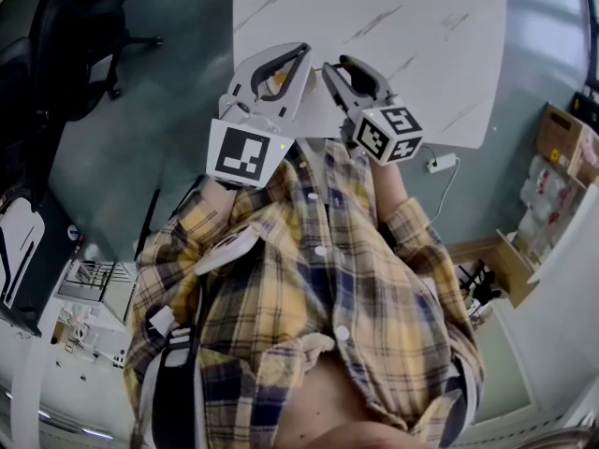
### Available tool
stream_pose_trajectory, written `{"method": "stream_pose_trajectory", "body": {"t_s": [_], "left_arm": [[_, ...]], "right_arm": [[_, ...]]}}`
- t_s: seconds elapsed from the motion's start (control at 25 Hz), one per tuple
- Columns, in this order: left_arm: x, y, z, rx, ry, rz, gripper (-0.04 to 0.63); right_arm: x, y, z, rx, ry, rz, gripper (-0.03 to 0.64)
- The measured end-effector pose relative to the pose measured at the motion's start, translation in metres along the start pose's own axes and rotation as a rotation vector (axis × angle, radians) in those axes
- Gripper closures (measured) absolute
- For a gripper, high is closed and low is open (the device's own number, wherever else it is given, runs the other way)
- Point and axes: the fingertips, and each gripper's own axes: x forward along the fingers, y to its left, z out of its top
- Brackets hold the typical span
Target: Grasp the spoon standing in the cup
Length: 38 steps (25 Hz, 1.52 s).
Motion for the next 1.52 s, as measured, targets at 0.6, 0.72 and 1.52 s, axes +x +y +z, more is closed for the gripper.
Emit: {"method": "stream_pose_trajectory", "body": {"t_s": [0.6,0.72,1.52], "left_arm": [[-0.001,0.003,0.002,0.004,0.0,0.001,0.58],[0.0,0.004,0.003,0.005,-0.002,0.003,0.58],[-0.002,0.009,0.009,0.012,-0.021,0.016,0.58]], "right_arm": [[0.003,0.003,0.002,-0.022,0.006,0.009,0.525],[0.002,0.003,0.003,-0.023,0.004,0.013,0.535],[0.002,0.021,0.015,0.019,-0.026,0.119,0.578]]}}
